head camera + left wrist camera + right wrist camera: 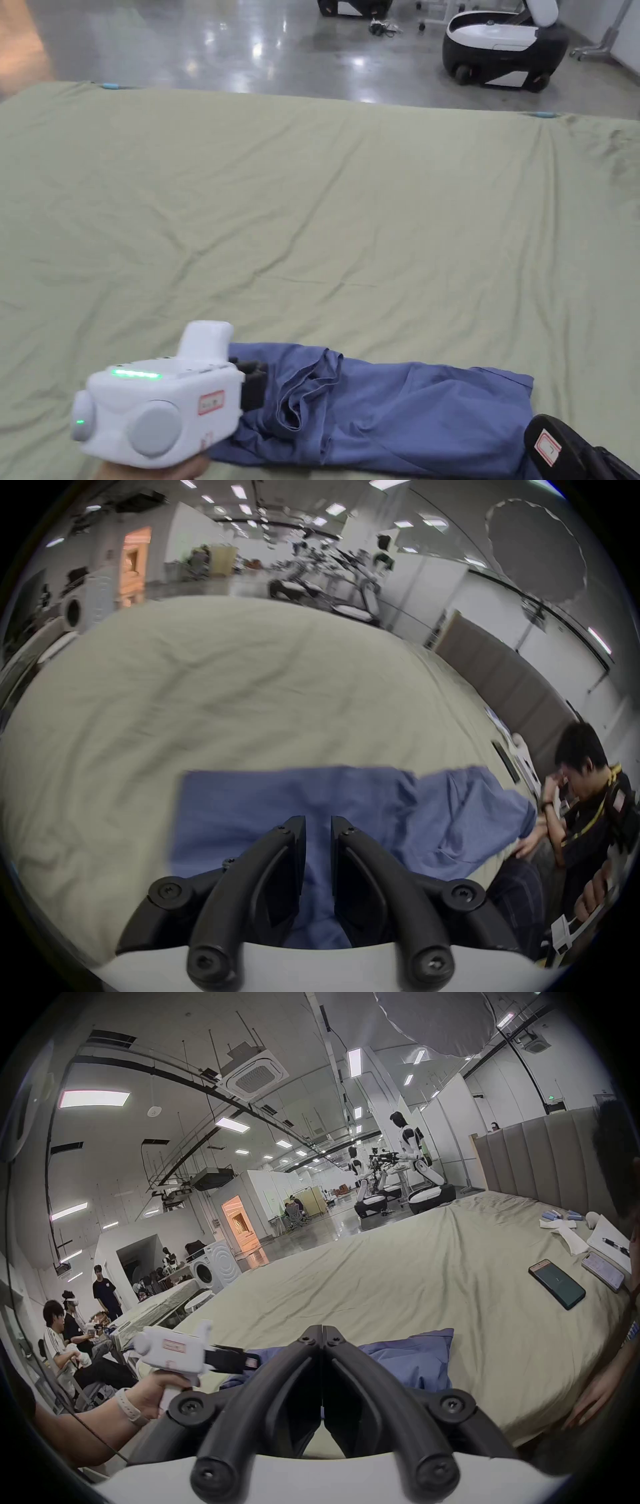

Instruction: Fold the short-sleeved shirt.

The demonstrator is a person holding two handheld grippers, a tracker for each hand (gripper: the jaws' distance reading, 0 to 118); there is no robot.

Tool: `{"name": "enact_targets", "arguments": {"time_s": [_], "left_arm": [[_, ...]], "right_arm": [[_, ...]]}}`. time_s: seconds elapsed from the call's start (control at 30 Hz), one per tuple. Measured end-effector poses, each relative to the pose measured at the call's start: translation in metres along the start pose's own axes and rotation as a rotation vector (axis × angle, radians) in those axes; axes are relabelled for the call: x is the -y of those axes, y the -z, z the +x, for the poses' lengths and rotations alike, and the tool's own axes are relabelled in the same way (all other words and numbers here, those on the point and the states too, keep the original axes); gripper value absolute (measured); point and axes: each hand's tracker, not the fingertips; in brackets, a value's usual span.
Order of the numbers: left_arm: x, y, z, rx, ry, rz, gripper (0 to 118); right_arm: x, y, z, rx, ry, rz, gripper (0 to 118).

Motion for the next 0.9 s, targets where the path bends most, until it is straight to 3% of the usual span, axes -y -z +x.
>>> {"name": "enact_targets", "arguments": {"time_s": [0.07, 0.27, 0.47, 0.5, 0.57, 0.63, 0.67, 0.7, 0.83, 0.9], "left_arm": [[0.006, 0.034, 0.022, -0.031, 0.073, -0.086, 16], [0.009, 0.048, 0.064, 0.036, 0.124, -0.052, 16], [-0.006, -0.036, 0.031, 0.029, 0.086, 0.062, 18], [-0.011, -0.049, 0.015, 0.056, 0.017, 0.071, 26], [-0.017, -0.071, -0.020, 0.187, -0.104, 0.089, 60], [-0.022, -0.083, -0.057, 0.316, -0.230, 0.058, 79], [-0.024, -0.087, -0.075, 0.379, -0.290, 0.048, 107], [-0.019, -0.094, -0.093, 0.390, -0.315, 0.087, 117], [-0.023, -0.077, -0.161, 0.427, -0.471, 0.071, 117], [-0.016, -0.054, -0.184, 0.488, -0.573, -0.020, 117]], "right_arm": [[0.001, -0.002, 0.000, 0.007, -0.005, -0.001, 0], [-0.004, -0.007, 0.005, 0.040, -0.023, -0.004, 0], [-0.007, 0.000, 0.005, 0.020, -0.047, -0.018, 0], [-0.006, 0.004, 0.005, 0.008, -0.037, -0.023, 0], [-0.002, 0.014, 0.000, -0.022, -0.021, -0.052, 0], [0.001, 0.021, -0.011, -0.045, -0.031, -0.066, 0], [0.002, 0.024, -0.018, -0.060, -0.041, -0.071, 0], [0.004, 0.027, -0.024, -0.067, -0.050, -0.072, 0], [0.011, 0.037, -0.043, -0.091, -0.061, -0.085, 0], [0.014, 0.043, -0.048, -0.099, -0.055, -0.101, 0]]}}
